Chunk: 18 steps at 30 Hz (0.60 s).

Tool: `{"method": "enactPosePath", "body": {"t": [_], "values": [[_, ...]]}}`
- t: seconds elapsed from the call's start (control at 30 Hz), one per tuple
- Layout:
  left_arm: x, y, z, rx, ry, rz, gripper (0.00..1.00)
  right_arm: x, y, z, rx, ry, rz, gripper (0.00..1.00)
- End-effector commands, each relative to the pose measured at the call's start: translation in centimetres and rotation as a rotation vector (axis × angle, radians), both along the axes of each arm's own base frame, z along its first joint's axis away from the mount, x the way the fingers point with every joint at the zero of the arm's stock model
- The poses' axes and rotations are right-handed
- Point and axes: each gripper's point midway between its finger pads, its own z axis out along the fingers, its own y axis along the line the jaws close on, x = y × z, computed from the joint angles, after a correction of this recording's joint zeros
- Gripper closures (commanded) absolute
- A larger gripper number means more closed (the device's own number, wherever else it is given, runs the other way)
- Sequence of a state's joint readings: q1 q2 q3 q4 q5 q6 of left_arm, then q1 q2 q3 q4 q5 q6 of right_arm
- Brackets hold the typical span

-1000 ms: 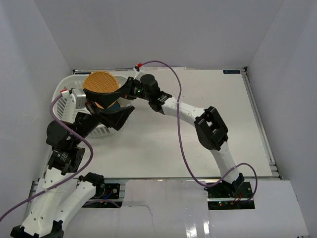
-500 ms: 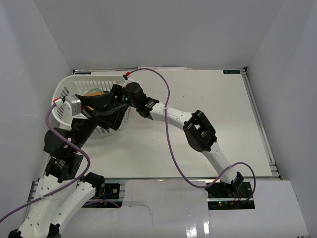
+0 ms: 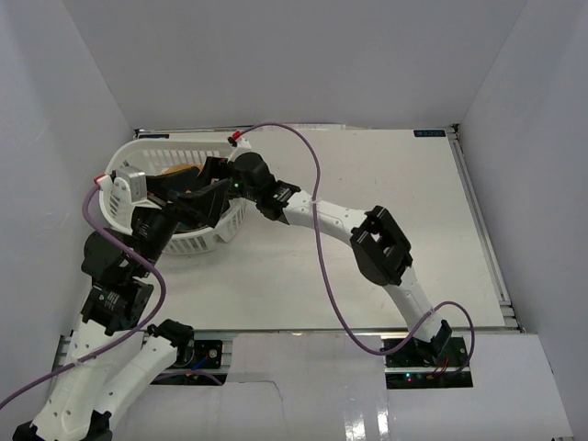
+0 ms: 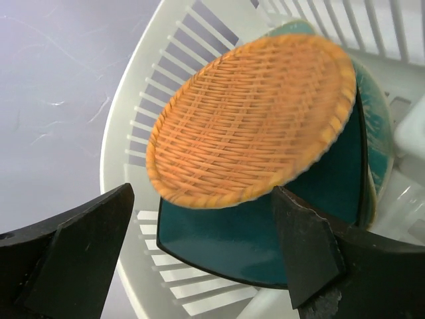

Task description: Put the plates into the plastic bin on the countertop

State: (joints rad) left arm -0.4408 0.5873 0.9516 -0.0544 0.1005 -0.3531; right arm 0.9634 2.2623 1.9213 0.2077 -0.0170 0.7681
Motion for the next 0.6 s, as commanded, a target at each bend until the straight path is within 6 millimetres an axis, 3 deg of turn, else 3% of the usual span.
{"method": "enactPosePath", "body": {"t": [0.0, 0.07, 0.1, 0.27, 0.33, 0.37, 0.4, 0.43, 0.47, 0.5, 0.53, 0.57], "values": [[0.2, 1.4, 1.7, -0.048, 0.009, 0.071, 0.02, 1.3, -3.7, 7.5, 0.018, -0.145, -0.087, 0.10], [0.3, 2.1, 2.4, -0.069, 0.013, 0.103, 0.02, 1.0, -4.5, 7.0, -0.007, -0.152, -0.095, 0.10], [0.5, 2.4, 2.4, -0.076, 0.023, 0.123, 0.02, 0.8, -5.2, 8.3, 0.002, -0.168, -0.101, 0.10], [0.7, 2.9, 2.9, -0.092, 0.037, 0.153, 0.02, 0.2, -7.6, 8.4, -0.020, -0.177, -0.091, 0.10], [0.8, 3.4, 2.9, -0.104, 0.047, 0.177, 0.02, -0.2, -8.3, 7.7, -0.040, -0.175, -0.078, 0.10], [0.8, 3.3, 2.7, -0.104, 0.054, 0.174, 0.02, -0.6, -9.1, 9.0, -0.032, -0.197, -0.084, 0.10], [0.7, 3.3, 2.8, -0.106, 0.053, 0.172, 0.02, -1.0, -9.8, 7.9, -0.057, -0.195, -0.085, 0.10], [0.6, 3.3, 2.8, -0.110, 0.054, 0.166, 0.02, -1.2, -10.4, 8.4, -0.055, -0.212, -0.089, 0.10], [0.5, 3.1, 2.7, -0.112, 0.055, 0.155, 0.02, -1.8, -11.7, 10.3, -0.049, -0.260, -0.099, 0.10], [0.5, 3.0, 2.8, -0.109, 0.056, 0.148, 0.02, -2.2, -12.6, 10.8, -0.056, -0.282, -0.109, 0.10], [0.6, 2.9, 2.7, -0.105, 0.061, 0.145, 0.02, -2.7, -13.9, 8.9, -0.105, -0.280, -0.114, 0.10], [0.5, 2.7, 2.5, -0.100, 0.070, 0.138, 0.02, -3.2, -16.2, 11.2, -0.102, -0.337, -0.155, 0.07]]}}
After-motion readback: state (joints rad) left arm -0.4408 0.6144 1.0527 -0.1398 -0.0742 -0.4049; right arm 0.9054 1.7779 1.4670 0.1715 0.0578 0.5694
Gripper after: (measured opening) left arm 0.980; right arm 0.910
